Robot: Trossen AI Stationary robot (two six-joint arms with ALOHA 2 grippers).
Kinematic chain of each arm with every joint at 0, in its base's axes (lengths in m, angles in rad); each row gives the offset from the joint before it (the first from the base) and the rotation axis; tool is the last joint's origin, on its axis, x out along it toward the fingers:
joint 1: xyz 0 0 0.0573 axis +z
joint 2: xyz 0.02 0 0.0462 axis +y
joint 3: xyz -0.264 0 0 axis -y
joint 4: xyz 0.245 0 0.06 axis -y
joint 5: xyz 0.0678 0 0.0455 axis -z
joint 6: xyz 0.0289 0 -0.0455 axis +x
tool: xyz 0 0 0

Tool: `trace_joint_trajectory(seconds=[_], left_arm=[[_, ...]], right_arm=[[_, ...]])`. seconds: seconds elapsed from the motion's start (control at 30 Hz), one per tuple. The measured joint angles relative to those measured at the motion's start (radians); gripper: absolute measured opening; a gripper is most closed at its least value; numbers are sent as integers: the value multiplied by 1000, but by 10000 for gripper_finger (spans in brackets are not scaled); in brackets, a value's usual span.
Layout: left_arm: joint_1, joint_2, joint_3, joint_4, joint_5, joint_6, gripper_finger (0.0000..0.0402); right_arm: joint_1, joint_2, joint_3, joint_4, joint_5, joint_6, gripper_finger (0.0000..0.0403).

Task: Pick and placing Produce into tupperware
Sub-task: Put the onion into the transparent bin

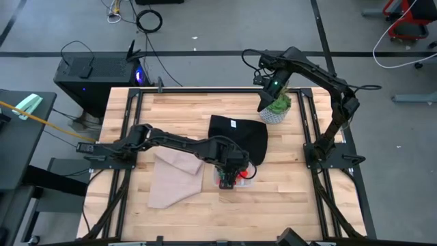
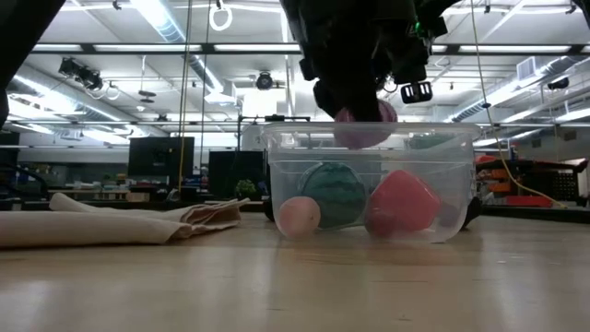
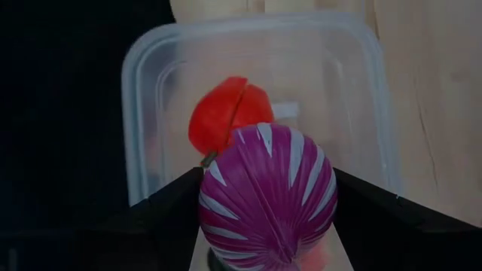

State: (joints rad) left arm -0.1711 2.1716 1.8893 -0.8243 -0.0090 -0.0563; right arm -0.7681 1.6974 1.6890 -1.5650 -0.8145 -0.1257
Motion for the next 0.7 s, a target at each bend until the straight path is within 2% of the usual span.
trace_joint_trajectory(seconds=[0.23,0.5,0.7], left_arm=[[-3,2,-1,-12,7,-11,276],[-4,2,-1,-11,9,-11,269],[-8,2,-1,-12,14,-11,287]], right_arm=[[6,0,0,0,3,3,67],[6,0,0,0,3,3,67],[5,0,0,0,3,3,67]])
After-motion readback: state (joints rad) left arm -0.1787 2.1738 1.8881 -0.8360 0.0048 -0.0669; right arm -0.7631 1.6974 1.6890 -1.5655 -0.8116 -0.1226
